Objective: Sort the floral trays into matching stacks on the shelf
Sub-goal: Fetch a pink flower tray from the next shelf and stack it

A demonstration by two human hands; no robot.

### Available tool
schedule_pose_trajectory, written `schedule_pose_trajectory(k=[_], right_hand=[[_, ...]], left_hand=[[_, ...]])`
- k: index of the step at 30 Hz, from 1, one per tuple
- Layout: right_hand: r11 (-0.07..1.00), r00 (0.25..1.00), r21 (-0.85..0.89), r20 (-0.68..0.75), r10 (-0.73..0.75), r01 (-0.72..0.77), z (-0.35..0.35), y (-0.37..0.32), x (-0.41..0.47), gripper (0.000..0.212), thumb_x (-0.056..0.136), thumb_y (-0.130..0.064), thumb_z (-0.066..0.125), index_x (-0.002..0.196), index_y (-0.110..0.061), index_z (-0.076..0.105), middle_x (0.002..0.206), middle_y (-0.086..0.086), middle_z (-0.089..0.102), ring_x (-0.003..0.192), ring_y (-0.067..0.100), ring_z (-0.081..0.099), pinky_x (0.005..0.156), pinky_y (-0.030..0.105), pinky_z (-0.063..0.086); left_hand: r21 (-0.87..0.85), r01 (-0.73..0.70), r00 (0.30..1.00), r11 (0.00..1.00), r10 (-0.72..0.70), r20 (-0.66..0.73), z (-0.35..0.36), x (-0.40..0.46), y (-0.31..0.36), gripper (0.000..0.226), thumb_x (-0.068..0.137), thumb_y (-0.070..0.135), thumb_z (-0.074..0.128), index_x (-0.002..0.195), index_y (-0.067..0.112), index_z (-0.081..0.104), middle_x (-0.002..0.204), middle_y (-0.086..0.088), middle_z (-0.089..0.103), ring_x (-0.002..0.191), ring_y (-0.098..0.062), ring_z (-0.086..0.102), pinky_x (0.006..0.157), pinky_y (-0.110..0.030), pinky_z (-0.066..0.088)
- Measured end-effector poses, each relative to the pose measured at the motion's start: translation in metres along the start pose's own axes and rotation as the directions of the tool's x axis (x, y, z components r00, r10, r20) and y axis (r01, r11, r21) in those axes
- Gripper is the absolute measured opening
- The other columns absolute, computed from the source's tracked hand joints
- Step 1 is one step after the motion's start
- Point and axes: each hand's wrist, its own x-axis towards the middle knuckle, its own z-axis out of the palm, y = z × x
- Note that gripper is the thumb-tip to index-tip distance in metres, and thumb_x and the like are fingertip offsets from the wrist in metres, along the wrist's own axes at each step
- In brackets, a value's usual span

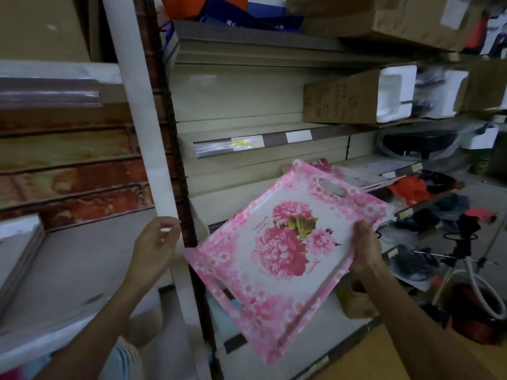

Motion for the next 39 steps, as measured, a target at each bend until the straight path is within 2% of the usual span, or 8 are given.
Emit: schedule_pose_trajectory(k=[10, 15, 19, 26, 28, 34, 37, 39], right_hand=[[0.995, 0.969, -0.093, 0.246, 0.005, 0.018, -0.010, 0.000, -0.063, 0.061, 0.087, -0.053, 0.057, 0.130, -0.011, 0.057, 0.124, 0.014, 0.068, 0.114, 0.037, 0.064, 0.102, 0.060, 0.045], [0.989, 0.902, -0.148, 0.428, 0.048, 0.017, 0.021, 0.008, -0.079, 0.039, 0.101, -0.042, 0.040, 0.110, -0.014, 0.065, 0.104, 0.003, 0.076, 0.095, 0.021, 0.073, 0.080, 0.038, 0.061], [0.986, 0.881, -0.165, 0.465, 0.088, -0.011, 0.053, 0.022, -0.089, 0.042, 0.100, -0.042, 0.045, 0.122, -0.011, 0.063, 0.113, 0.006, 0.073, 0.104, 0.023, 0.071, 0.078, 0.036, 0.061], [0.959, 0.737, -0.250, 0.622, 0.264, -0.133, 0.122, 0.059, -0.116, 0.040, 0.102, -0.044, 0.038, 0.115, -0.017, 0.064, 0.103, 0.003, 0.077, 0.091, 0.018, 0.074, 0.069, 0.032, 0.062], [0.946, 0.674, -0.278, 0.668, 0.314, -0.166, 0.145, 0.076, -0.125, 0.049, 0.101, -0.049, 0.036, 0.128, -0.016, 0.059, 0.120, 0.009, 0.071, 0.108, 0.027, 0.068, 0.082, 0.040, 0.060], [0.918, 0.605, -0.329, 0.692, 0.394, -0.221, 0.206, 0.135, -0.149, 0.054, 0.094, -0.053, 0.051, 0.137, -0.020, 0.053, 0.136, 0.012, 0.060, 0.122, 0.035, 0.059, 0.105, 0.057, 0.041], [0.911, 0.580, -0.343, 0.703, 0.412, -0.231, 0.237, 0.161, -0.167, 0.053, 0.092, -0.051, 0.058, 0.135, -0.019, 0.056, 0.135, 0.011, 0.061, 0.122, 0.035, 0.059, 0.107, 0.057, 0.041], [0.898, 0.548, -0.369, 0.712, 0.438, -0.239, 0.257, 0.177, -0.181, 0.057, 0.089, -0.052, 0.061, 0.134, -0.018, 0.056, 0.132, 0.012, 0.063, 0.120, 0.035, 0.061, 0.107, 0.058, 0.040]], left_hand=[[0.185, 0.099, 0.944, 0.978, -0.151, 0.293, -0.013, -0.075, -0.001, 0.020, 0.097, 0.047, 0.046, 0.089, 0.035, 0.060, 0.101, 0.007, 0.067, 0.091, -0.013, 0.064, 0.076, -0.028, 0.049], [-0.003, 0.244, 0.891, 0.970, -0.223, 0.395, -0.040, -0.118, 0.008, 0.039, 0.095, 0.054, 0.046, 0.103, 0.027, 0.072, 0.095, 0.004, 0.077, 0.083, -0.011, 0.073, 0.072, -0.023, 0.055], [-0.025, 0.221, 0.948, 0.975, -0.209, 0.238, -0.064, -0.140, 0.001, 0.031, 0.097, 0.045, 0.045, 0.091, 0.027, 0.070, 0.070, 0.016, 0.073, 0.058, 0.001, 0.065, 0.053, -0.011, 0.047], [0.027, 0.271, 0.961, 0.962, -0.272, 0.041, -0.131, -0.166, -0.023, 0.044, 0.094, 0.055, 0.048, 0.100, 0.018, 0.072, 0.093, -0.007, 0.077, 0.086, -0.024, 0.073, 0.077, -0.040, 0.058], [0.022, 0.288, 0.958, 0.957, -0.288, -0.009, -0.151, -0.174, -0.024, 0.051, 0.091, 0.058, 0.048, 0.097, 0.013, 0.071, 0.089, -0.013, 0.076, 0.074, -0.016, 0.071, 0.072, -0.029, 0.058], [0.152, 0.358, 0.928, 0.921, -0.334, -0.162, -0.207, -0.199, -0.030, 0.028, 0.100, 0.032, 0.045, 0.083, 0.026, 0.066, 0.057, 0.037, 0.063, 0.060, 0.022, 0.058, 0.062, 0.001, 0.042], [0.186, 0.379, 0.917, 0.906, -0.341, -0.208, -0.242, -0.202, -0.048, 0.033, 0.099, 0.042, 0.046, 0.086, 0.025, 0.071, 0.063, 0.028, 0.070, 0.061, 0.012, 0.065, 0.063, -0.006, 0.049], [0.178, 0.415, 0.900, 0.892, -0.374, -0.226, -0.269, -0.202, -0.067, 0.043, 0.092, 0.065, 0.043, 0.097, 0.034, 0.073, 0.082, 0.018, 0.076, 0.077, 0.000, 0.071, 0.083, -0.033, 0.056]])
